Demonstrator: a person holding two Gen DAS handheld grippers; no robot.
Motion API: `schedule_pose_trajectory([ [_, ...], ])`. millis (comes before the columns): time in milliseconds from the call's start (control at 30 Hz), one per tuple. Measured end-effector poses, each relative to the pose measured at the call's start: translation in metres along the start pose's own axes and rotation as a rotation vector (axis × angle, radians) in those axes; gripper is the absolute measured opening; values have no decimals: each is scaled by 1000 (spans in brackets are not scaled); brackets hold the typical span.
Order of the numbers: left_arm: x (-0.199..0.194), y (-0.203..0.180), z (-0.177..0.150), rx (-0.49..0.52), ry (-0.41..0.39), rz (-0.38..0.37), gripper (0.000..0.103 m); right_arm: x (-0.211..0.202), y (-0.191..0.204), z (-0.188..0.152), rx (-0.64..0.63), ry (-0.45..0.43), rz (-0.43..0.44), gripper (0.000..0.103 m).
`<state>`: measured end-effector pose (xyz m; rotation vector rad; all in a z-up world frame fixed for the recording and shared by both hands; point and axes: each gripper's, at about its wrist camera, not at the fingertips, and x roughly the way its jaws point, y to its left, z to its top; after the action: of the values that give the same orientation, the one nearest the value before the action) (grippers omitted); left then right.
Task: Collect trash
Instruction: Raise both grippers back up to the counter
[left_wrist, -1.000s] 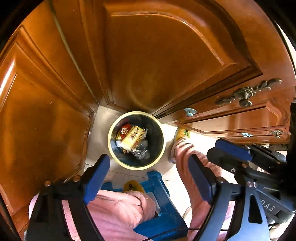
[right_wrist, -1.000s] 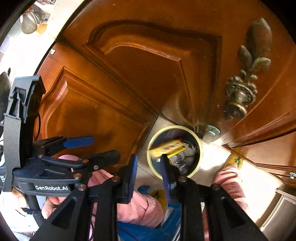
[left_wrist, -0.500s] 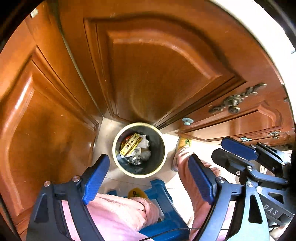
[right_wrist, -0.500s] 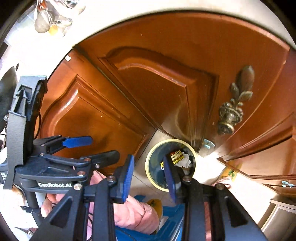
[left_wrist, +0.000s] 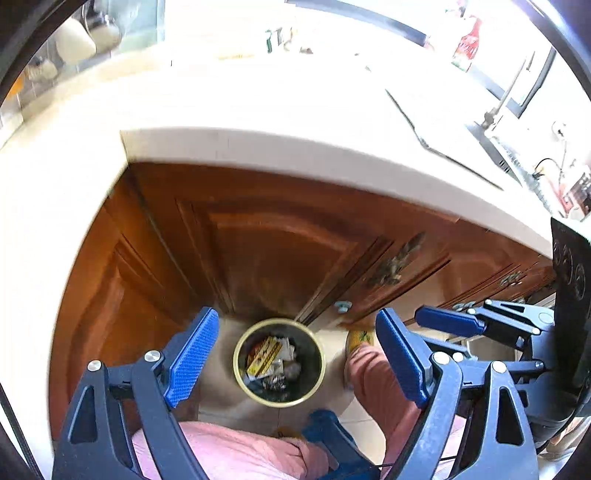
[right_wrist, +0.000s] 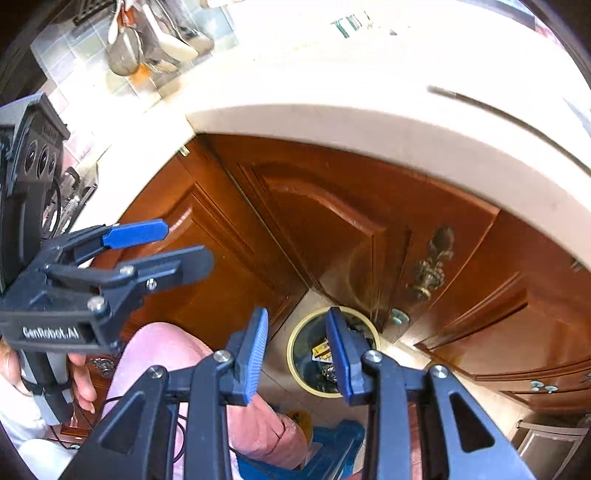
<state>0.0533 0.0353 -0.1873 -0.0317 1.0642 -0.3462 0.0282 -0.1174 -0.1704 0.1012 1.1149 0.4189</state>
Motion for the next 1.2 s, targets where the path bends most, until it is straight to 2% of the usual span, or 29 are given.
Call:
schedule_pose_trajectory([
  [100, -17, -1, 11, 27, -31, -2, 86, -19, 7, 9, -5, -13, 1, 33],
  [200, -34, -6, 23, 77, -47, 33, 86, -37, 11, 22, -22, -37, -15, 33],
  [333, -50, -5, 46, 96, -49, 40, 86, -62, 12, 47, -15, -70, -42, 33],
  [533, -70, 0, 99, 153, -97, 87, 86, -98, 1, 97, 17, -119, -120, 33],
  [667, -75, 1, 144, 193, -123, 143, 86, -115, -20, 138, 67, -142, -135, 33],
  [833, -57, 4, 206, 232, -128, 186, 86, -108, -39, 192, 95, -145, -121, 33],
  [1033, 1, 8, 272, 353, -96, 274, 86, -85, -67, 252, 137, -151, -130, 33],
  [1200, 42, 8, 309, 397, -66, 295, 86, -64, -102, 294, 206, -155, -109, 33],
])
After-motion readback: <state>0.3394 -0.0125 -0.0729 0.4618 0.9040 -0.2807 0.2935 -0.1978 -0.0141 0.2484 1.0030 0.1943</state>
